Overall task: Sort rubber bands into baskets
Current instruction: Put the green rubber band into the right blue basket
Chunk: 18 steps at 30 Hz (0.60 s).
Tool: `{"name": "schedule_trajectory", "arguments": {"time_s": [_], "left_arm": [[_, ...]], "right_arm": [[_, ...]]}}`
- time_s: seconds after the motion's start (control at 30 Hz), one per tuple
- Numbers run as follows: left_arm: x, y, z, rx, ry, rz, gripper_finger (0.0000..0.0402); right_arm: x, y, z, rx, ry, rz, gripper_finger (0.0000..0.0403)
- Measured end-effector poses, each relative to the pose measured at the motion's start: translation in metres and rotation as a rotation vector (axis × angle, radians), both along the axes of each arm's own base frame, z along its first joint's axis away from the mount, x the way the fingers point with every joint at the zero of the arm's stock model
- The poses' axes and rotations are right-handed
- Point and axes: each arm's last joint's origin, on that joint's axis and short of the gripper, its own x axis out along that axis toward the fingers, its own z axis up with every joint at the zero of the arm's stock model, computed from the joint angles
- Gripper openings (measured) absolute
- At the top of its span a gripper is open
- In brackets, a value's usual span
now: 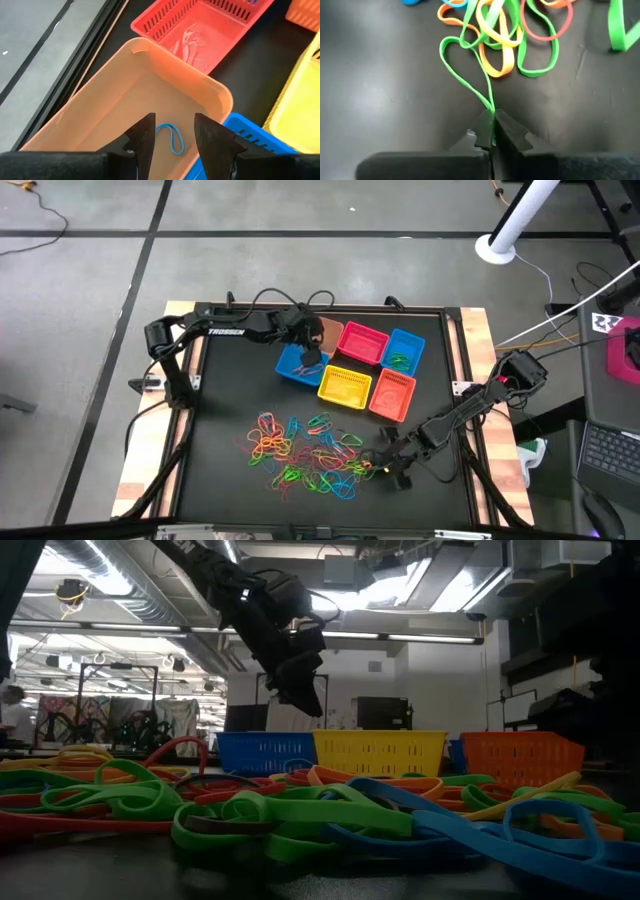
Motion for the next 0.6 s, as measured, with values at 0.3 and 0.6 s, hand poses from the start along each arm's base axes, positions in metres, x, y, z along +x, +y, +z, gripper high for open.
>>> {"name": "schedule_trajectory", "arguments": {"time_s": [0.3,0.6], "left_arm": [[0.0,-0.001,0.0,0.0,-0.001,-0.004,0.0134],[0.0,-0.001,0.0,-0.002,-0.002,-0.001,0.0133]], "right_arm": [[-0.012,-0.006,0.043,0.204,-0.007,-0.198,0.0005],[-0.039,-0.041,0.099,0.21,-0.16,-0.347,0.0004]]}}
